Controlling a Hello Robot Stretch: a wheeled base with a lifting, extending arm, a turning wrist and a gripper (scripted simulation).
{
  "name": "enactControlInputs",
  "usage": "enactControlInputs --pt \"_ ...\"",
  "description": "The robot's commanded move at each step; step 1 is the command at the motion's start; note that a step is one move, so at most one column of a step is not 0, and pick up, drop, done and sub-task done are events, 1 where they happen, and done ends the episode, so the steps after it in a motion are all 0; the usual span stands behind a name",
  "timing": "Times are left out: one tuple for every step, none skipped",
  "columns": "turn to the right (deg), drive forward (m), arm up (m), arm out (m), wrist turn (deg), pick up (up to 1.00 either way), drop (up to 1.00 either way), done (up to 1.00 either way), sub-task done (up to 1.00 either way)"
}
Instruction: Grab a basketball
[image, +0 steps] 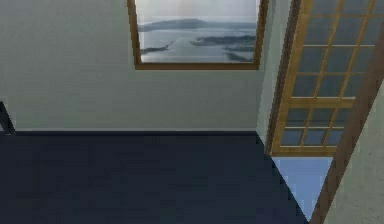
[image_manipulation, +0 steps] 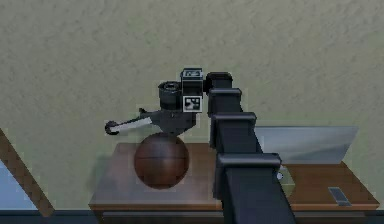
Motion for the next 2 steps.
enactControlInputs --pt "0.0 0.0 0.0 0.0 21.0 0.0 0.0 0.0 0.0" --pt "0.0 0.0 -0.28 0.0 0.0 0.0 0.0 0.0 0.0"
